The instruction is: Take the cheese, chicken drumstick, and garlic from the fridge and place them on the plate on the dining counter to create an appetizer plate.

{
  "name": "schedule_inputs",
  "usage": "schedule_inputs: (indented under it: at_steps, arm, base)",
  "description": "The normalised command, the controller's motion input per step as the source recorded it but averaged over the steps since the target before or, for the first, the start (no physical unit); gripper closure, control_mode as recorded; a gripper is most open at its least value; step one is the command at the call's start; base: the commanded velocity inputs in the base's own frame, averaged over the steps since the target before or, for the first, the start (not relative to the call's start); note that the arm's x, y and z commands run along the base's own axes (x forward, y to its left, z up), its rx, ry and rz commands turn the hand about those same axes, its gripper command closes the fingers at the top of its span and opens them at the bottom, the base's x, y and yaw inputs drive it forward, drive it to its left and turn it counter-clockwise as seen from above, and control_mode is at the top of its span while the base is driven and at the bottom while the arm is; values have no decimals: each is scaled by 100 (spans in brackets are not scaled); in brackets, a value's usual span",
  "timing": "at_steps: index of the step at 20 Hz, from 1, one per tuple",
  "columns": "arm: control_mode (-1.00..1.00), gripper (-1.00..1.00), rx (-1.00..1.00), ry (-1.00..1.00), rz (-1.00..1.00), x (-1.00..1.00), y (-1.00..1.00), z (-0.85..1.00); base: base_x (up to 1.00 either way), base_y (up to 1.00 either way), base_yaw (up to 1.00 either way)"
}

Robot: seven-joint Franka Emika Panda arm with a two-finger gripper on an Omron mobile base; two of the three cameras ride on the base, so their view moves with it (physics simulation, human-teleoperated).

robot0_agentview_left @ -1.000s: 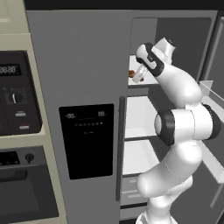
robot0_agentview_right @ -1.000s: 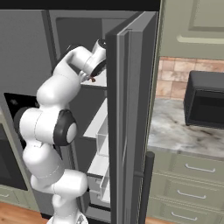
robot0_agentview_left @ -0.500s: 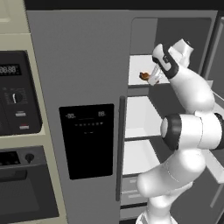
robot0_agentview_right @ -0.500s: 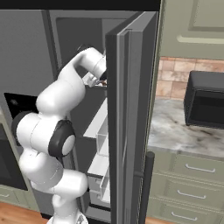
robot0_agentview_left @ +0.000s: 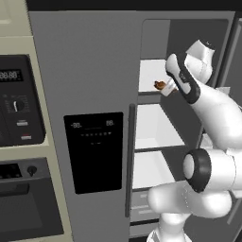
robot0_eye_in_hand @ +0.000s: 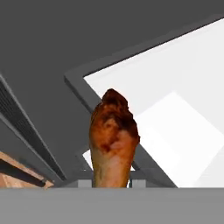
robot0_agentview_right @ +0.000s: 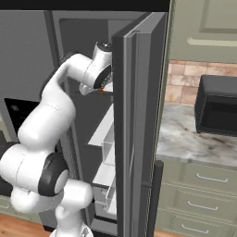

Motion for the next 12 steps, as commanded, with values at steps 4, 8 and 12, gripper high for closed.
schedule_inputs:
  at_steps: [4,8,12]
  arm:
    - [-100,100,-2,-39,-8,-100,0,0]
    - [-100,100,-3,-31,-5,-100,9,1]
    - [-100,100,-5,-10,-2,-100,21,5]
  base:
    - [0,0,0]
    - [0,0,0]
    - [0,0,0]
